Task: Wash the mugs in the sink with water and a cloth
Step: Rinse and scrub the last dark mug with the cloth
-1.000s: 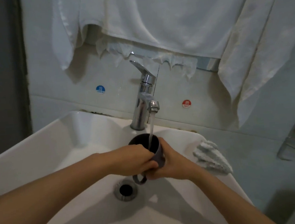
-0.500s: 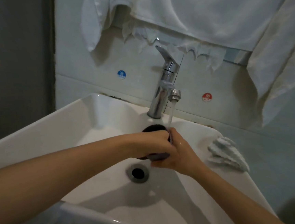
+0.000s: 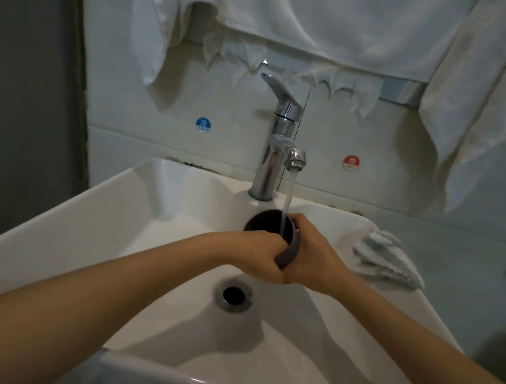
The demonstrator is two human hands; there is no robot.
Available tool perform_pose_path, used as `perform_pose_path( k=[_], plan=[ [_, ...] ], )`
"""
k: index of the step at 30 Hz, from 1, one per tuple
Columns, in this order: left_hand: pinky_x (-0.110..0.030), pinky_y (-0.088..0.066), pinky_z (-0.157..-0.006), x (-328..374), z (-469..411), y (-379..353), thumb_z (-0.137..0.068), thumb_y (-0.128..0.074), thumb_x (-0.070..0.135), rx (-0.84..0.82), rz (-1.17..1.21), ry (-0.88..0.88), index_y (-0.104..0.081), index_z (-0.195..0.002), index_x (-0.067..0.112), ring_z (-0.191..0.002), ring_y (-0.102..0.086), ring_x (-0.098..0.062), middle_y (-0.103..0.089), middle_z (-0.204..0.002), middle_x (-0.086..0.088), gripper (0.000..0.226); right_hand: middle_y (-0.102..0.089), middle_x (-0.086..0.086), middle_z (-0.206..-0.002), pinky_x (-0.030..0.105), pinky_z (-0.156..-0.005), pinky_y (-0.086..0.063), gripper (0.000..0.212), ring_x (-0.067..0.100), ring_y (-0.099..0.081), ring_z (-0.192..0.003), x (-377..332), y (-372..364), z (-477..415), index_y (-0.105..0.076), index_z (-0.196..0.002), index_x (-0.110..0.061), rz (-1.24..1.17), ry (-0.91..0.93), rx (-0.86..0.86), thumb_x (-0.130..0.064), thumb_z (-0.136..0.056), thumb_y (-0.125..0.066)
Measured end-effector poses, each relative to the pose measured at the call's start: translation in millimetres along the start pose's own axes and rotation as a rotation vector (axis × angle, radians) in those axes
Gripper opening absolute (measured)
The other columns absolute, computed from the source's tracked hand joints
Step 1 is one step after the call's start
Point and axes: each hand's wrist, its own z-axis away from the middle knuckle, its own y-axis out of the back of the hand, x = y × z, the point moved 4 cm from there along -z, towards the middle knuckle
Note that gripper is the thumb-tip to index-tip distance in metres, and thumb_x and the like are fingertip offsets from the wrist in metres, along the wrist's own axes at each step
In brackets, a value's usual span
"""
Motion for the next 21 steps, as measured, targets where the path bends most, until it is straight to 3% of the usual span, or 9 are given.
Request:
perform_pose_path(
  k=[4,5,7,9,10,13,15,17,21],
  plan=[
    [-0.014,-0.04,-0.053,1,-5,12,-0.094,-0.046,0.008,0.283,0.978,0.099,-0.055,-0.088,0.005,-0.065,-0.048,-0.009,-0.048,-0.073,-0.004,0.011,-0.055,-0.004,-0.112,0.031,-0.084,-0.052,0.09,0.01,-0.057,-0.099,-5,-10,-2,-0.047,-0.117,-0.022,-0.036,0.004,0.035,-0.049,-0.04,-0.085],
    [-0.015,-0.042,-0.055,0,-7,11,-0.094,-0.048,0.01,0.355,1.046,0.103,-0.057,-0.096,0.003,-0.067,-0.05,-0.011,-0.051,-0.076,-0.005,0.011,-0.056,-0.004,-0.111,0.033,-0.085,-0.052,0.086,0.008,-0.057,-0.098,-2,-15,-6,-0.05,-0.113,-0.022,-0.041,0.004,0.044,-0.054,-0.04,-0.081],
    [-0.01,-0.041,-0.052,-1,-9,8,-0.094,-0.05,0.012,0.413,0.699,0.06,-0.057,-0.11,-0.002,-0.064,-0.048,-0.007,-0.051,-0.073,0.0,0.023,-0.051,-0.005,-0.114,0.032,-0.088,-0.051,0.09,0.011,-0.055,-0.102,0,-19,-9,-0.042,-0.118,-0.023,-0.045,-0.017,0.061,-0.057,-0.045,-0.082],
    [-0.011,-0.04,-0.057,5,-7,3,-0.096,-0.049,0.024,0.374,0.386,-0.038,-0.057,-0.106,0.003,-0.065,-0.048,-0.007,-0.052,-0.074,0.001,0.025,-0.043,-0.008,-0.117,0.027,-0.091,-0.047,0.098,0.011,-0.051,-0.108,0,-15,-9,-0.035,-0.127,-0.024,-0.05,-0.012,0.103,-0.069,-0.05,-0.075],
    [-0.014,-0.039,-0.06,6,-4,3,-0.095,-0.048,0.029,0.357,0.281,-0.072,-0.056,-0.1,0.006,-0.068,-0.05,-0.01,-0.055,-0.077,-0.001,0.024,-0.041,-0.009,-0.116,0.023,-0.09,-0.045,0.098,0.009,-0.048,-0.108,-3,-9,-7,-0.035,-0.13,-0.022,-0.031,0.018,0.096,-0.065,-0.052,-0.076],
    [-0.019,-0.04,-0.062,7,4,9,-0.096,-0.048,0.026,0.307,0.1,-0.161,-0.054,-0.092,0.007,-0.071,-0.053,-0.014,-0.06,-0.083,-0.006,0.021,-0.047,-0.004,-0.123,0.023,-0.081,-0.053,0.098,0.009,-0.052,-0.107,1,8,-3,-0.036,-0.133,-0.019,-0.143,0.088,-0.001,-0.031,-0.052,-0.088],
    [-0.025,-0.046,-0.073,2,4,9,-0.095,-0.051,0.023,0.22,-0.008,-0.205,-0.056,-0.102,0.003,-0.081,-0.058,-0.019,-0.063,-0.094,-0.012,0.023,-0.05,-0.01,-0.123,0.024,-0.081,-0.054,0.095,0.005,-0.053,-0.11,5,16,-1,-0.034,-0.131,-0.032,-0.222,0.078,-0.107,-0.026,-0.051,-0.085],
    [-0.029,-0.047,-0.082,-4,5,6,-0.092,-0.054,0.021,0.131,-0.109,-0.238,-0.057,-0.106,0.005,-0.09,-0.058,-0.022,-0.063,-0.101,-0.01,0.021,-0.052,-0.017,-0.122,0.024,-0.091,-0.05,0.095,0.001,-0.053,-0.112,8,17,0,-0.034,-0.129,-0.039,-0.201,0.067,-0.175,-0.021,-0.052,-0.086],
    [-0.027,-0.045,-0.089,-14,3,5,-0.089,-0.058,0.031,0.119,-0.241,-0.172,-0.056,-0.118,0.017,-0.101,-0.058,-0.018,-0.062,-0.109,-0.001,0.032,-0.057,-0.014,-0.118,0.029,-0.092,-0.049,0.097,0.007,-0.057,-0.107,9,18,-2,-0.037,-0.126,-0.039,-0.155,0.029,-0.112,-0.017,-0.049,-0.091]
  ],
)
